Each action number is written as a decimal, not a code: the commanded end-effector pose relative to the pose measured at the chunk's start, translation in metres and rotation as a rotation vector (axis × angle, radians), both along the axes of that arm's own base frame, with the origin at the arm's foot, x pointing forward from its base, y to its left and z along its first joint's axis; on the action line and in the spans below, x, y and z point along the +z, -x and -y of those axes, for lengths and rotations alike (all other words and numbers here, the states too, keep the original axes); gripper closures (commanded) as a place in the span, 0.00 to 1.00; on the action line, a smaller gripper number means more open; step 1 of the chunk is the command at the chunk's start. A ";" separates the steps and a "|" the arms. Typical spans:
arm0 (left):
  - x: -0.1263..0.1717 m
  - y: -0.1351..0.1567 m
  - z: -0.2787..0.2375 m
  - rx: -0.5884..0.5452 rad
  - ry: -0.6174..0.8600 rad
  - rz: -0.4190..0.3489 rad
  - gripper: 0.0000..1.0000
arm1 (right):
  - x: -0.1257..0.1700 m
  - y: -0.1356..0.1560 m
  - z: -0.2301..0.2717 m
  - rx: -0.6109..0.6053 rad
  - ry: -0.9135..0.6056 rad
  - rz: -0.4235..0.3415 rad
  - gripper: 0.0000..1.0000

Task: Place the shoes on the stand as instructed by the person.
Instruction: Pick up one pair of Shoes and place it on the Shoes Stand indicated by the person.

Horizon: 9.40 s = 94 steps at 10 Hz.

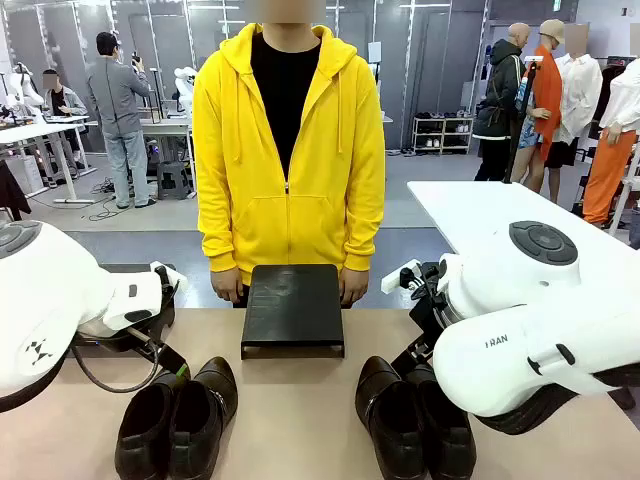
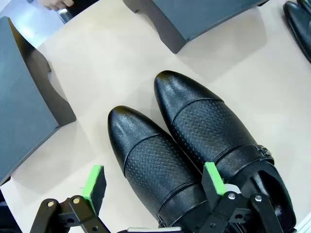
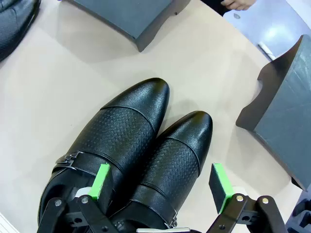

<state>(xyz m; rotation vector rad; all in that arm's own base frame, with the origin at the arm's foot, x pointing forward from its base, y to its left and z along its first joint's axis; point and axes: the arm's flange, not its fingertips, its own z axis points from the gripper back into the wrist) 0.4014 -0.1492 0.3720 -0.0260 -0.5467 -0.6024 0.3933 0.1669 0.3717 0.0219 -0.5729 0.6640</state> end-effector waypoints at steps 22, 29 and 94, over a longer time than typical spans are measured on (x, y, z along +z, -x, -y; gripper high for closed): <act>0.147 0.035 -0.109 -0.278 0.586 -0.346 0.00 | 0.139 0.012 0.119 0.135 -0.533 -0.367 0.00; 0.136 0.139 -0.304 -0.116 1.099 -0.262 0.00 | 0.100 0.077 0.350 -0.072 -1.130 -0.355 0.00; -0.027 0.052 0.054 0.682 0.038 -0.419 1.00 | 0.085 0.106 0.388 -0.202 -1.152 -0.334 0.00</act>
